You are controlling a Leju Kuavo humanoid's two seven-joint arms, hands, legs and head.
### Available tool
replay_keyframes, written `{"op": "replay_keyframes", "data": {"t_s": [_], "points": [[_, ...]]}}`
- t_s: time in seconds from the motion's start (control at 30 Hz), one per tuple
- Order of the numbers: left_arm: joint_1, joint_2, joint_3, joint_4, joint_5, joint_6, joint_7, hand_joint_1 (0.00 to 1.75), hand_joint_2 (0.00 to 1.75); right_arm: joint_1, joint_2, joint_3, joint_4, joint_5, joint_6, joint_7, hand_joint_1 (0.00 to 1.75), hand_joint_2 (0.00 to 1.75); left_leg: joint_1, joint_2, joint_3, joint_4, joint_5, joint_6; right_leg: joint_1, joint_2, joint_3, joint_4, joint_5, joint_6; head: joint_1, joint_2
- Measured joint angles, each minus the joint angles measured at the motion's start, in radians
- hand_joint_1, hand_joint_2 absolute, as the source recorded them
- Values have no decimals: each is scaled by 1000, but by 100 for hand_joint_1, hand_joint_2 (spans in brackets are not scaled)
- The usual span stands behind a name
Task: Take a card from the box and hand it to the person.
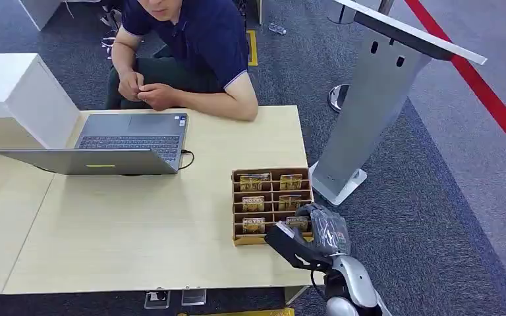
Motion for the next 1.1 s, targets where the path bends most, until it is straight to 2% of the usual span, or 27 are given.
{"op": "replay_keyframes", "data": {"t_s": [1.1], "points": [[0,0,0,0,-1,0,-1,0,0,0,0,1,0,0,-2,0,175,175,0,0,0,0,0,0,0,0,0,0,0,0,0,0]]}}
